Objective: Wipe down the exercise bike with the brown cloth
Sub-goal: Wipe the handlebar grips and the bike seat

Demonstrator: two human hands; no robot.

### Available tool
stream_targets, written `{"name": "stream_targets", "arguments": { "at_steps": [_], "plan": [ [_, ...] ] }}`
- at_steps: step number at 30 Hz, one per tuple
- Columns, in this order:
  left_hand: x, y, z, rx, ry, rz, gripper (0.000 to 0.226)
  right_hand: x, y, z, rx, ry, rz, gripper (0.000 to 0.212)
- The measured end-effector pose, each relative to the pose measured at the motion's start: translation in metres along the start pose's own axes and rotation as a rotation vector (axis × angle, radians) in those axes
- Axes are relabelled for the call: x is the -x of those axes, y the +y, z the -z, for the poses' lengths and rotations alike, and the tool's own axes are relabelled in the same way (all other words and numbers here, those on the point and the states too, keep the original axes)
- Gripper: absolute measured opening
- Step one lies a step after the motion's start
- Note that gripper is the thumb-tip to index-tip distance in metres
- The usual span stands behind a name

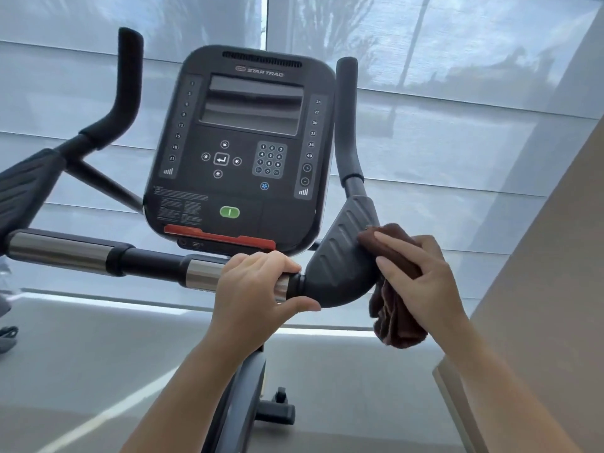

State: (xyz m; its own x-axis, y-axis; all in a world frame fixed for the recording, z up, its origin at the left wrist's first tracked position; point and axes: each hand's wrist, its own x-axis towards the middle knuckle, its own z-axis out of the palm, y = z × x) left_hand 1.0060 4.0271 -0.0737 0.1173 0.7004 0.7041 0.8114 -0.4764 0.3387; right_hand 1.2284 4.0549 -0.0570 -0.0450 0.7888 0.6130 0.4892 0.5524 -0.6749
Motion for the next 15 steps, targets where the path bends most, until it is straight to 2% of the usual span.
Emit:
{"name": "stream_targets", "arguments": {
  "at_steps": [3, 6, 10, 12, 15],
  "plan": [
    [0.001, 0.001, -0.001, -0.014, 0.003, 0.0, 0.056, 0.003, -0.011, 0.006, 0.125, -0.016, 0.099, 0.036],
    [0.002, 0.003, -0.001, -0.013, -0.019, 0.008, 0.052, -0.024, -0.028, -0.002, 0.309, 0.043, 0.198, 0.03],
    [0.002, 0.0, 0.002, -0.019, -0.061, -0.015, 0.043, -0.036, -0.04, -0.027, 0.604, -0.077, 0.124, 0.027],
    [0.002, -0.003, 0.003, -0.014, -0.062, -0.04, 0.04, -0.024, -0.042, -0.029, 0.608, -0.045, 0.084, 0.027],
    [0.002, -0.007, 0.003, 0.0, -0.068, -0.075, 0.038, 0.015, -0.049, -0.028, 0.568, -0.025, 0.158, 0.027]
  ]
}}
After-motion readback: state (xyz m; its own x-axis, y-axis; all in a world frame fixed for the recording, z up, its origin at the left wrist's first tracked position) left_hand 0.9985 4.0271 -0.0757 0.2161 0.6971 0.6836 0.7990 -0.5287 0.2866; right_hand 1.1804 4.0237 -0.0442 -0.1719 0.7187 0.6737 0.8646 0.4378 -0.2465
